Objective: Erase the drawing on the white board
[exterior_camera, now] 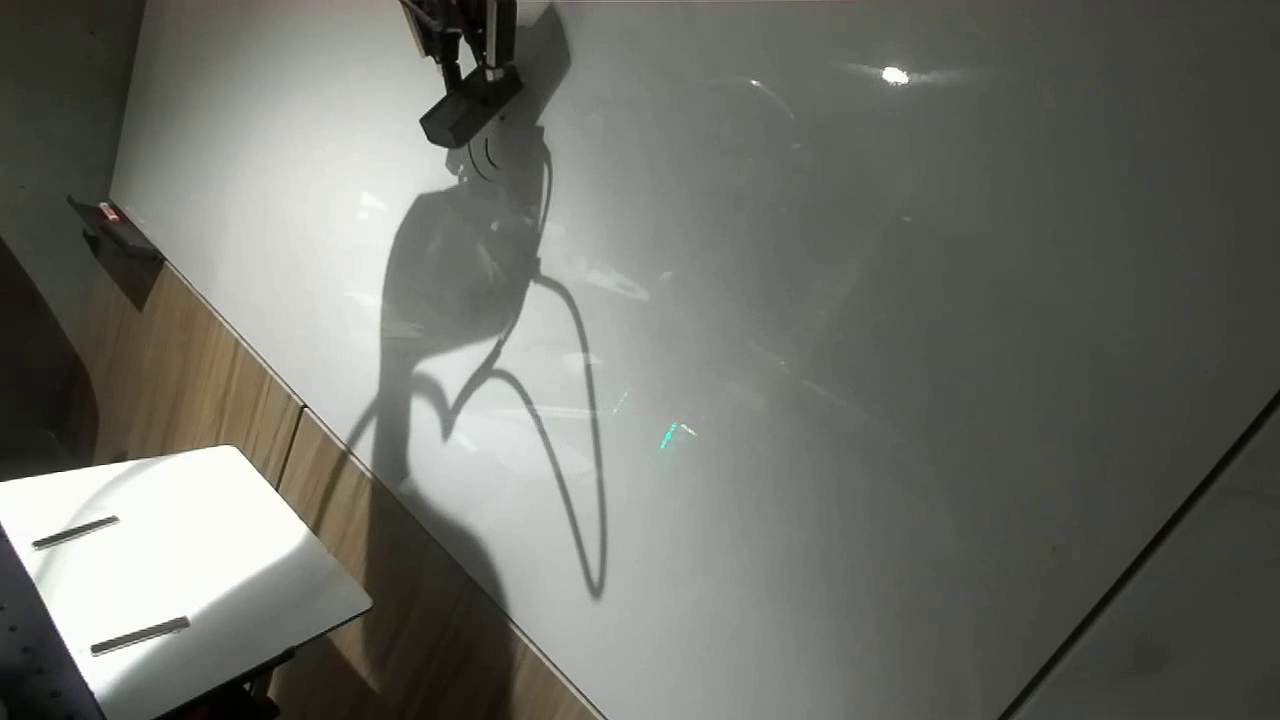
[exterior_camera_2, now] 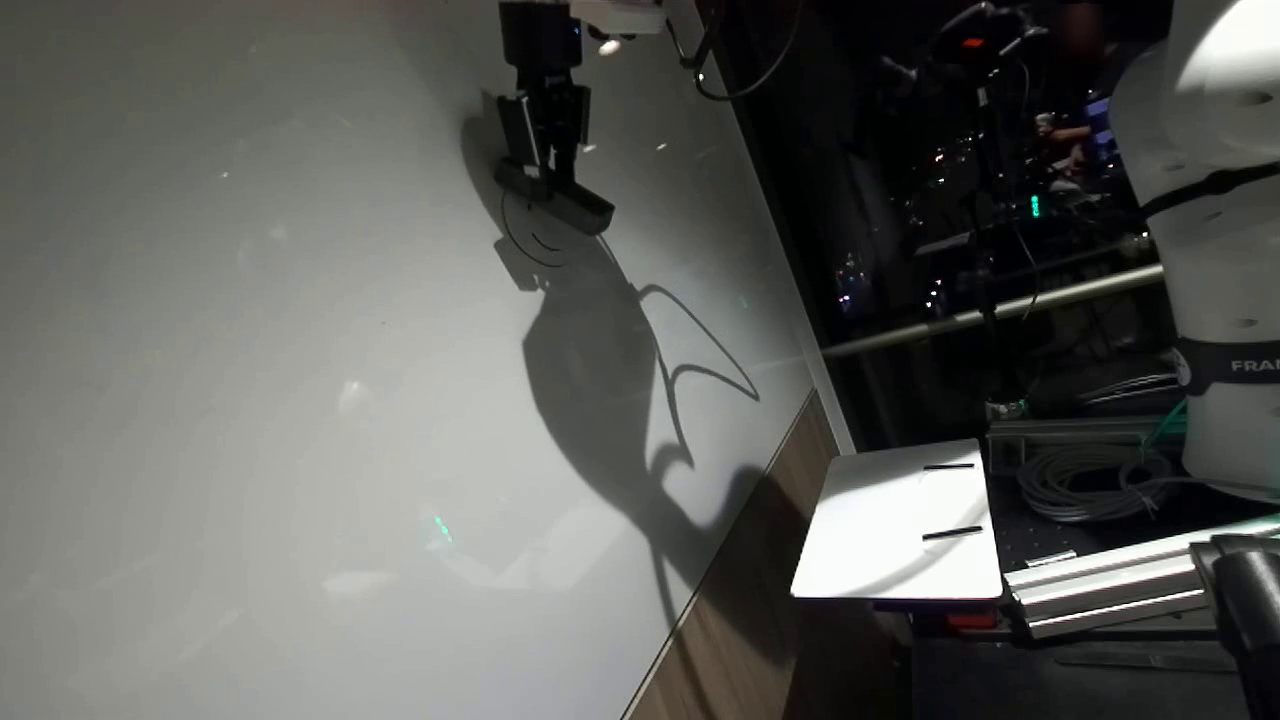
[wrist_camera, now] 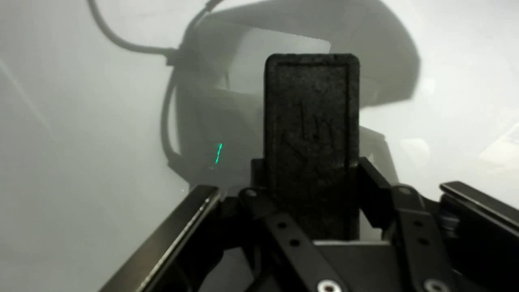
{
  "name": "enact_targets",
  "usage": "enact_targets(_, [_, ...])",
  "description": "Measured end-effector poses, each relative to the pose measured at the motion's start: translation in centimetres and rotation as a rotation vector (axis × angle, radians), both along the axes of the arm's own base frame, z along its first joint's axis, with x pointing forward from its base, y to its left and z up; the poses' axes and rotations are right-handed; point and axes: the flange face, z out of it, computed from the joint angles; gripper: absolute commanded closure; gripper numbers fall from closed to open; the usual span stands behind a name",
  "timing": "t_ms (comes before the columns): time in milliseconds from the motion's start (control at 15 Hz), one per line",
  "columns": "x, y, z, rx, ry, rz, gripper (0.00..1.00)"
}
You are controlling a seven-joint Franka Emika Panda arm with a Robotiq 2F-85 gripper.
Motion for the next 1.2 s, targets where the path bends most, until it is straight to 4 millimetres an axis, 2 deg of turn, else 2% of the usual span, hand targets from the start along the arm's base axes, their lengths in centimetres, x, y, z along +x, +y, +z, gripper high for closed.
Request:
enact_targets(267, [0.7,0.1,-4.5,-0.002,0.058,-0.001,0.70])
enact_targets(533, [1.3,-1.1,-9.4,-0.002,0.115,-0.012,0.70])
enact_targets(733, [1.6,-2.4,-12.1,-0.004,0.146,-0.025,0.70])
enact_targets(933, [1.7,-3.6,-13.2,-0.010,0.164,-0.044,0.70])
enact_targets(1200, [1.8,-4.4,-12.3,-0.005,0.149,-0.058,0.70])
